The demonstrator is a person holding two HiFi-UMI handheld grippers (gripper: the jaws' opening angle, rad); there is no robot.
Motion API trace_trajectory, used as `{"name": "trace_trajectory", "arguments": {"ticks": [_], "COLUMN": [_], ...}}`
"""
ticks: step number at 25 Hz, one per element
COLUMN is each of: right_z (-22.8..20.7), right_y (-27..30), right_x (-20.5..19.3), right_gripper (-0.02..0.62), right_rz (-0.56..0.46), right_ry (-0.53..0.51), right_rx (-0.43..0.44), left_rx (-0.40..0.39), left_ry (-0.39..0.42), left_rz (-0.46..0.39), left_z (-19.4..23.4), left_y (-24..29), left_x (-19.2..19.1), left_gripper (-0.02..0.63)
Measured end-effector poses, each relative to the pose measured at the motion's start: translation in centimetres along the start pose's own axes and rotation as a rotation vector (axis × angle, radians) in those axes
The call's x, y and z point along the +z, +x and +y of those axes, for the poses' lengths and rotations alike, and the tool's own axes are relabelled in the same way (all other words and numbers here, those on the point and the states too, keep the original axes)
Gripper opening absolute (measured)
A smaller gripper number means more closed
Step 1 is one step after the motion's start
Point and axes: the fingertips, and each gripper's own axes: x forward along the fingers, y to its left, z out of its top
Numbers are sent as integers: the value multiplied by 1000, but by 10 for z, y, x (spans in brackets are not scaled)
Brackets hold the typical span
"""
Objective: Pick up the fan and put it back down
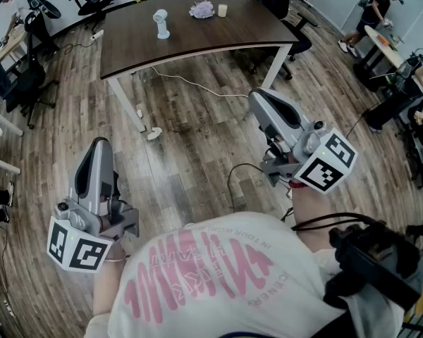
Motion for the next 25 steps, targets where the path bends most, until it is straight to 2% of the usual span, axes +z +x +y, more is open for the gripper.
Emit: {"name": "trace_trajectory", "arguments": {"ticks": [10,20,22,25], "right_z": [-1,3,5,9], "right_y": [10,43,53,66], "right_x": [-7,-8,-16,-29], "right_gripper": [6,6,6,6], "right_rz": [3,-34,-32,-33], "right_ry": [1,27,31,49], "right_rx": [11,18,7,-13], "left_rx": [2,2,-22,-82], "left_ry": [-1,6,25,108], "left_rz": [1,4,9,13], "left_z": [10,43,48,48], "left_y": [0,-5,-11,-18], "left_x": [-3,11,13,16], "left_gripper": [14,14,14,14]}}
